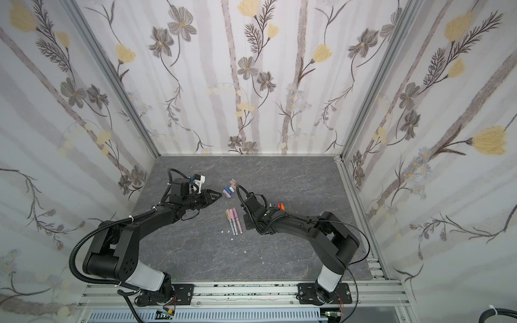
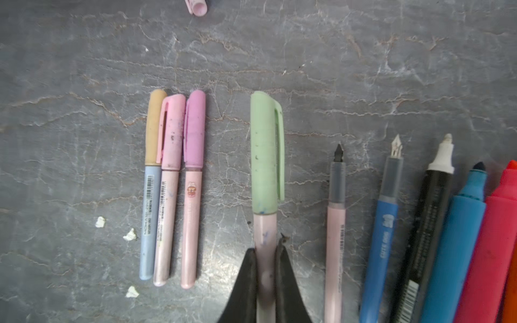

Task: Remove pen caps from pens
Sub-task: Pick up the pen from the center of the table, then open the pen cap on the pen.

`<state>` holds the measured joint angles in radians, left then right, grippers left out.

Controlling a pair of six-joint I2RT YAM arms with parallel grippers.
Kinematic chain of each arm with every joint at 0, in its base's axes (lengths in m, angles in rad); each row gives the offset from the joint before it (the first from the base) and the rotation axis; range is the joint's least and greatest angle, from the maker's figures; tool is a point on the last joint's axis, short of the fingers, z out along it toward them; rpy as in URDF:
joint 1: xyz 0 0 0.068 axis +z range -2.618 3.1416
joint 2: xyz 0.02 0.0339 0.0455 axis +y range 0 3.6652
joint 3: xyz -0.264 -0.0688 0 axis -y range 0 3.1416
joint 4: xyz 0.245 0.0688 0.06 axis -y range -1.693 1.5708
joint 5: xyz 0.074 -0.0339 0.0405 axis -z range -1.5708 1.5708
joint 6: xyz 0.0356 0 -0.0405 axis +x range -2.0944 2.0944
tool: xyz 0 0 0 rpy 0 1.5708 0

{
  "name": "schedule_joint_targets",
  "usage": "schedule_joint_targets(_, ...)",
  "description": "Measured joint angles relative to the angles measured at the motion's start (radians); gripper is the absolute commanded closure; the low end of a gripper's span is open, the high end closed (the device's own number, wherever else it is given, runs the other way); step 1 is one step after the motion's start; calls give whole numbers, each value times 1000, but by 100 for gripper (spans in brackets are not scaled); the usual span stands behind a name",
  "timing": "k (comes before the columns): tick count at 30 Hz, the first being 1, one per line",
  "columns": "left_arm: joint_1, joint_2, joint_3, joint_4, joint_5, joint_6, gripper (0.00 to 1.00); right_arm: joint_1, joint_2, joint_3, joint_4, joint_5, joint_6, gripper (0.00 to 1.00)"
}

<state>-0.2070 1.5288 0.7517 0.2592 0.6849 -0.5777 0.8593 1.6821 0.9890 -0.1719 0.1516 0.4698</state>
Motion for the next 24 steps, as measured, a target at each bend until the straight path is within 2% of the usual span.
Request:
schedule_joint_targets(10, -148, 76, -5, 133, 28, -112, 61, -31, -51, -3, 76, -61, 0, 98)
schedule_joint_targets(15, -178, 119, 26, 174, 29, -158, 61, -66, -46, 19, 102, -74, 0, 98)
schedule_joint_targets(24, -211, 180, 89, 215, 25, -182, 61, -64, -18, 52, 113, -119, 0, 98)
